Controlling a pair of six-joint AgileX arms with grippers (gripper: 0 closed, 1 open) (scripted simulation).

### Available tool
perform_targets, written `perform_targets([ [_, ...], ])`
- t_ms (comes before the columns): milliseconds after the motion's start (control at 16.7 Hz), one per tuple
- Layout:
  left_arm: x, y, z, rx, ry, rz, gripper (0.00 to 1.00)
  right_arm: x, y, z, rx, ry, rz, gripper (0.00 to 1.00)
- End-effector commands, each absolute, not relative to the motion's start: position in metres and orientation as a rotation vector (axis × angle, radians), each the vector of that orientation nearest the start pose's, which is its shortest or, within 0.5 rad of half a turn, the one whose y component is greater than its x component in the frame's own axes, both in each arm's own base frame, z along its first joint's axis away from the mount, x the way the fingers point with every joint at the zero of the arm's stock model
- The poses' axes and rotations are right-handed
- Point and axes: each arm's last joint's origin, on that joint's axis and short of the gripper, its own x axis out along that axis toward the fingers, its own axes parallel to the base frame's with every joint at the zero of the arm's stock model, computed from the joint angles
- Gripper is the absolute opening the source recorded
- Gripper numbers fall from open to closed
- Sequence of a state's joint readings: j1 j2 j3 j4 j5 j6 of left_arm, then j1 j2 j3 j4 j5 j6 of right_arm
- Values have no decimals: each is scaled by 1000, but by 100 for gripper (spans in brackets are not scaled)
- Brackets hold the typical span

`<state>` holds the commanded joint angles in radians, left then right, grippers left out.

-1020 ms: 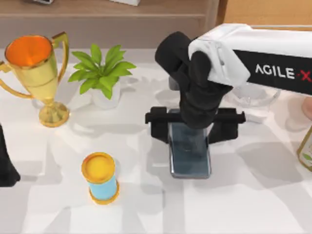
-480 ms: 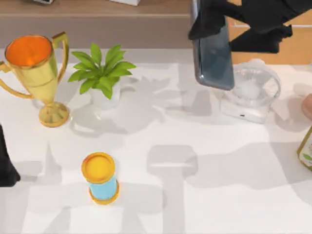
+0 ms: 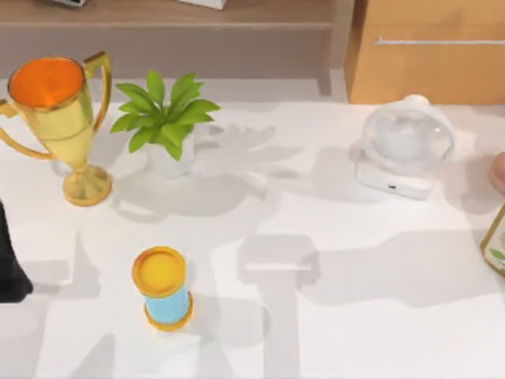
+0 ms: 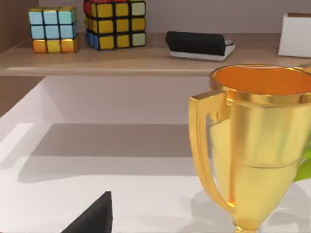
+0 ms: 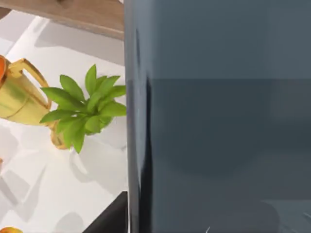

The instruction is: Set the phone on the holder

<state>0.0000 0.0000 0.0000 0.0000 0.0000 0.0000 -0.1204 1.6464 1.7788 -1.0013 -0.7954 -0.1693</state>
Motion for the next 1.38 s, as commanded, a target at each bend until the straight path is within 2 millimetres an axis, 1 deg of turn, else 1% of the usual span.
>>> perform_targets([
  [120,106,-1,160,0,0,0,100,328,-61,390,142,637,692,0],
  [240,106,-1,160,0,0,0,100,315,-109,383,51,563,665,0],
  [300,106,-1,160,0,0,0,100,308,-132,376,9,536,648,0],
  [420,106,-1,160,0,0,0,100,291,-178,356,-62,500,610,0],
  [540,106,-1,160,0,0,0,100,269,-219,333,-116,474,569,0],
  [720,106,-1,160,0,0,0,100,232,-269,296,-156,449,509,0],
  [840,106,-1,160,0,0,0,100,210,-291,272,-153,441,479,0],
  [1020,106,-1,160,0,0,0,100,186,-309,245,-128,433,450,0],
  [1140,106,-1,160,0,0,0,100,181,-313,238,-119,432,444,0],
  [1380,106,-1,160,0,0,0,100,181,-313,238,-119,432,444,0],
])
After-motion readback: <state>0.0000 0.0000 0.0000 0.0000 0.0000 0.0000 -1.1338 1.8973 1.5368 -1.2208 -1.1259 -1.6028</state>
